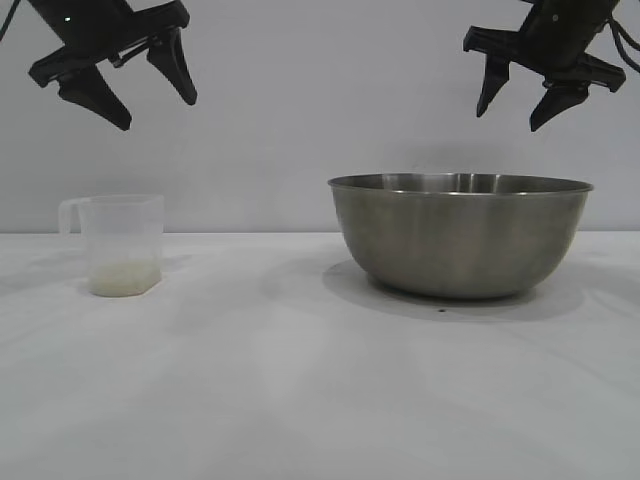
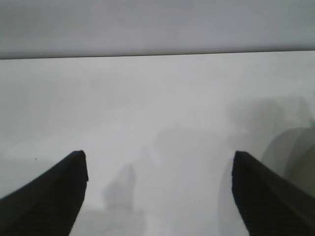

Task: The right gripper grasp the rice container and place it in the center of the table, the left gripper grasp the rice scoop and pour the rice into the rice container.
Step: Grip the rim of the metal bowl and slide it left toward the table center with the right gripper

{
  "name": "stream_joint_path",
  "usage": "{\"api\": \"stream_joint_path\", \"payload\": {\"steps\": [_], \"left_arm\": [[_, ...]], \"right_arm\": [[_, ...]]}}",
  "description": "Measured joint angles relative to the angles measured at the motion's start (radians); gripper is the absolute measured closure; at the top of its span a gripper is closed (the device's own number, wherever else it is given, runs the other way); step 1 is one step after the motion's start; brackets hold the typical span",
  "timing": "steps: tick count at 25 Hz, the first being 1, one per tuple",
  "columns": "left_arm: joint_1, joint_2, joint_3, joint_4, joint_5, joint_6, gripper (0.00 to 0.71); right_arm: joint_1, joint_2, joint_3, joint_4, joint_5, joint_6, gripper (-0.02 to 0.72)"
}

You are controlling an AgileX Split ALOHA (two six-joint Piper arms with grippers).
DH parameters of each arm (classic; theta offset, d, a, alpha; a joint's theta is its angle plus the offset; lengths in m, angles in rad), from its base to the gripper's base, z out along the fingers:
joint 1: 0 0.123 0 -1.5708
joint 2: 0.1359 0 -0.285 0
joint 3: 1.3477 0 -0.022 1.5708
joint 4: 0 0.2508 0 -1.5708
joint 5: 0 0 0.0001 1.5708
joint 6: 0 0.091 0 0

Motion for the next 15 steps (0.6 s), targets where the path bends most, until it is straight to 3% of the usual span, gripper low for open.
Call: {"api": "stream_joint_path", "payload": {"steps": [11,15], "left_arm": [[0.0,0.0,0.0,0.0,0.0,0.002,0.179],[0.0,0.0,0.0,0.0,0.002,0.002,0.179]], "right_arm": [[0.0,0.0,0.0,0.0,0.0,0.0,0.218],[0.0,0.0,0.0,-0.017,0.035,0.0,0.218]]}}
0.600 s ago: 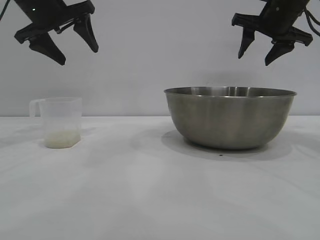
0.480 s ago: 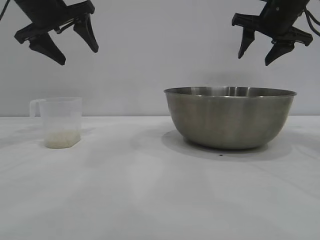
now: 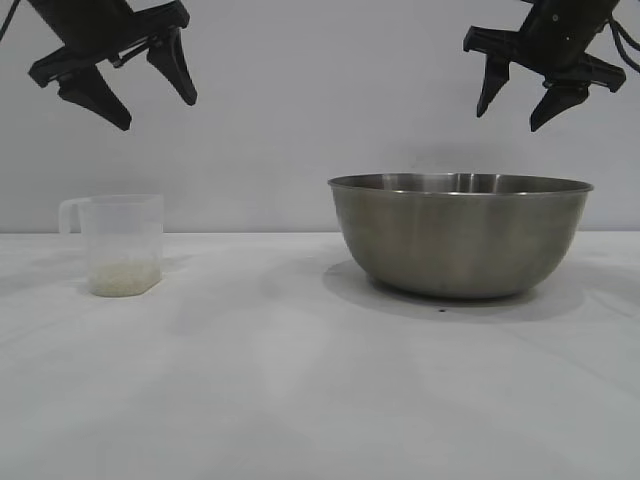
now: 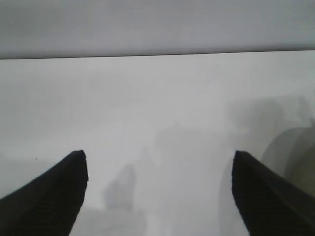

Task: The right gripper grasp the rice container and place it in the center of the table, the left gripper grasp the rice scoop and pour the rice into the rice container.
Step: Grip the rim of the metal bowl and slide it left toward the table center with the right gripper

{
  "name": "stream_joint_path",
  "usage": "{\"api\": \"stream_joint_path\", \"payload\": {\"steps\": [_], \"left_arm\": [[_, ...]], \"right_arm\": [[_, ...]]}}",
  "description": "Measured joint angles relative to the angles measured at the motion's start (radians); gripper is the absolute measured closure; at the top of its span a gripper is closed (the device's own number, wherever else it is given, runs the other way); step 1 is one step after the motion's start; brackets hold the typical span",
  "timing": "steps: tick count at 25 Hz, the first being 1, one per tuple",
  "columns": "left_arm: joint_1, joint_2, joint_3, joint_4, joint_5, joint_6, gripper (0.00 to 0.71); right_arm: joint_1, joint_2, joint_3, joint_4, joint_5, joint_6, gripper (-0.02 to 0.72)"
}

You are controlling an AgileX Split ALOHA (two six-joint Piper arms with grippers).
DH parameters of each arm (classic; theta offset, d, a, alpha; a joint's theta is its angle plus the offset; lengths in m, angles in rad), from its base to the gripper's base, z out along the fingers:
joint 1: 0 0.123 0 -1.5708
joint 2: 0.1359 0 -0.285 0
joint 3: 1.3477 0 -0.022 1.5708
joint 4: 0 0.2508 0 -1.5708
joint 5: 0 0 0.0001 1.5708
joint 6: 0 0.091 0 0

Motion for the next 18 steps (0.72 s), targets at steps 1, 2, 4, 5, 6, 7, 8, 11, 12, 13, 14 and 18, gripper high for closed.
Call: {"api": "stream_joint_path", "payload": {"steps": [1,2,4,5,6,7,8,11,12,13,14,18], "left_arm": [[0.0,0.0,0.0,0.002,0.002,0.0,0.179],[0.0,0.0,0.0,0.002,0.004,0.0,0.179],[0.0,0.0,0.0,0.004,0.009,0.0,0.179],[0.0,0.0,0.0,0.004,0.009,0.003,0.179],[0.0,0.0,0.0,0.004,0.009,0.003,0.179],[0.0,0.0,0.0,0.004,0.01,0.003,0.179],[0.0,0.0,0.0,0.004,0.011,0.005,0.179],[0.0,0.0,0.0,0.006,0.013,0.007,0.179],[0.0,0.0,0.0,0.006,0.013,0.007,0.179],[0.0,0.0,0.0,0.006,0.013,0.007,0.179],[0.0,0.0,0.0,0.006,0.013,0.007,0.179],[0.0,0.0,0.0,0.006,0.013,0.007,0.179]], "right_arm": [[0.0,0.0,0.0,-0.019,0.013,0.0,0.218],[0.0,0.0,0.0,-0.036,0.027,0.0,0.218],[0.0,-0.01,0.0,-0.079,0.058,0.0,0.218],[0.0,-0.019,0.0,-0.101,0.073,0.0,0.218],[0.0,-0.027,0.0,-0.119,0.095,0.0,0.218],[0.0,-0.039,0.0,-0.136,0.119,0.0,0.218],[0.0,-0.048,0.0,-0.149,0.144,0.0,0.218],[0.0,-0.07,-0.001,-0.163,0.236,0.016,0.218],[0.0,-0.075,-0.001,-0.164,0.264,0.022,0.218],[0.0,-0.081,-0.001,-0.165,0.294,0.026,0.218],[0.0,-0.083,-0.001,-0.165,0.33,0.025,0.218],[0.0,-0.085,-0.002,-0.175,0.458,0.026,0.218]]}}
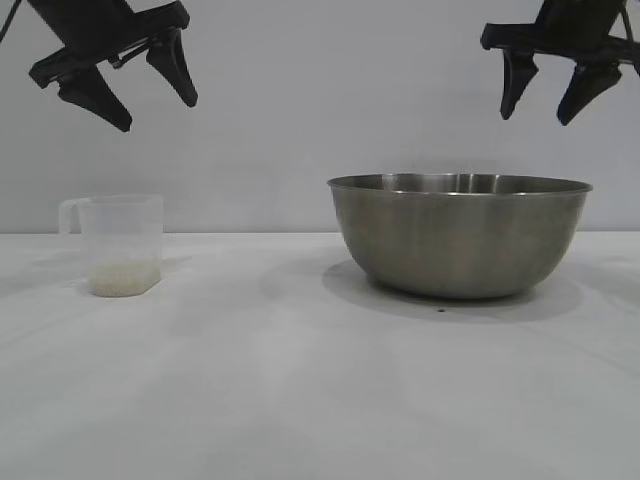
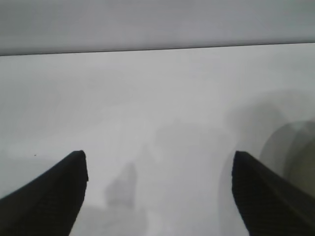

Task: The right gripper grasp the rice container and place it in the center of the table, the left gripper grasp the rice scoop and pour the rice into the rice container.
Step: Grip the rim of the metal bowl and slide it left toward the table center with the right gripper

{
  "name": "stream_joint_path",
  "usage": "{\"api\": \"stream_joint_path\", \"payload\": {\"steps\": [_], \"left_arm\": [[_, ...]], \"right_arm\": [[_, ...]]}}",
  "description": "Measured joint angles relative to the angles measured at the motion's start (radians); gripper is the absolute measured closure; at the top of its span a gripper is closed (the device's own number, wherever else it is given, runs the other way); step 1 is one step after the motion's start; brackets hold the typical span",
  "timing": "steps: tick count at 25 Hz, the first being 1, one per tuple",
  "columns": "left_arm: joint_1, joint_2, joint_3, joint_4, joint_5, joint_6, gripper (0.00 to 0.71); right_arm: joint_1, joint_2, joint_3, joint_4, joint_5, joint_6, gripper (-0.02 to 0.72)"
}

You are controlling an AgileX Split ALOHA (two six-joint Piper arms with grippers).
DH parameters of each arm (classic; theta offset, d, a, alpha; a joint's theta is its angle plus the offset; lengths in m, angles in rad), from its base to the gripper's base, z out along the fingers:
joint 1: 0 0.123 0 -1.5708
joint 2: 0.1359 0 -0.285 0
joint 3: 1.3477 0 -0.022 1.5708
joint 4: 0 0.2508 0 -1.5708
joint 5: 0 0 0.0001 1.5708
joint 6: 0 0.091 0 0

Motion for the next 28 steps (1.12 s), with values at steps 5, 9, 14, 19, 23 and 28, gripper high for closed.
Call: {"api": "stream_joint_path", "payload": {"steps": [5,9,14,19,23,28], "left_arm": [[0.0,0.0,0.0,0.0,0.002,0.003,0.179],[0.0,0.0,0.0,0.0,0.002,0.003,0.179],[0.0,0.0,0.0,0.0,0.002,0.003,0.179],[0.0,0.0,0.0,0.0,0.004,0.003,0.179],[0.0,0.0,0.0,0.0,0.004,0.003,0.179],[0.0,0.0,0.0,0.0,0.004,0.005,0.179]], "right_arm": [[0.0,0.0,0.0,-0.002,0.08,0.004,0.218],[0.001,0.014,0.0,0.025,0.114,0.004,0.218],[0.043,0.078,0.0,0.017,0.126,0.004,0.218],[0.059,0.137,-0.001,-0.012,0.129,0.03,0.218],[0.059,0.166,-0.001,-0.02,0.121,0.041,0.218],[0.059,0.175,-0.001,-0.02,0.11,0.041,0.348]]}}
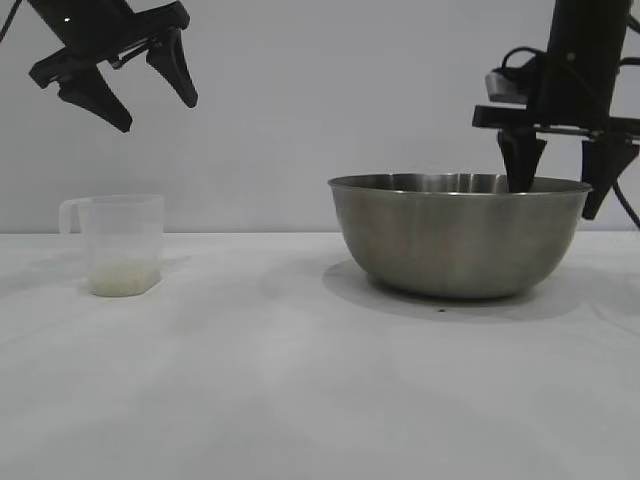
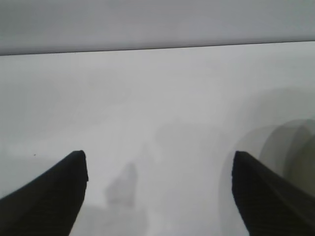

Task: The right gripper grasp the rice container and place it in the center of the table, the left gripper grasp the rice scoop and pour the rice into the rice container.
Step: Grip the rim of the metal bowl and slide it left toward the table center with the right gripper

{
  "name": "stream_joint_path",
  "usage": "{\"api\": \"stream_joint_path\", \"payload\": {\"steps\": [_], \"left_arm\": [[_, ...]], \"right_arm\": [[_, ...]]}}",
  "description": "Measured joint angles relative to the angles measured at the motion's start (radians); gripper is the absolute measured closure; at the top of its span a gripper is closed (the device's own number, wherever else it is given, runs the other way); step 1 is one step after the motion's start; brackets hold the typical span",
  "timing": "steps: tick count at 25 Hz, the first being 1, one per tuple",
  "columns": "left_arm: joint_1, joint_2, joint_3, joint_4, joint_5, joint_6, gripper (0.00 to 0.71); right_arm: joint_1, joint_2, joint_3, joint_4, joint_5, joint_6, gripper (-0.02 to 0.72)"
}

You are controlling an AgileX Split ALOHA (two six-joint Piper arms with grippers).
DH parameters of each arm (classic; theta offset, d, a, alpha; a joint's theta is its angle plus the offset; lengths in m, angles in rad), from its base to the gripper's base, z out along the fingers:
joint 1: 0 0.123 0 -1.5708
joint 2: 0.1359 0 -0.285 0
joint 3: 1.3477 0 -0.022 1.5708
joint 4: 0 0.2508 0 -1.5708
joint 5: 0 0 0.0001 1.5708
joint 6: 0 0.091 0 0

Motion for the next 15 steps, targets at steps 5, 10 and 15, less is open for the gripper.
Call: {"api": "stream_joint_path", "payload": {"steps": [5,10,15], "left_arm": [[0.0,0.0,0.0,0.0,0.0,0.002,0.179],[0.0,0.0,0.0,0.006,0.0,0.008,0.179],[0.0,0.0,0.0,0.01,0.001,0.009,0.179]], "right_arm": [[0.0,0.009,-0.001,-0.008,-0.016,0.003,0.623],[0.0,0.011,-0.006,0.019,-0.017,0.003,0.703],[0.0,0.009,-0.008,0.022,-0.011,-0.001,0.703]]}}
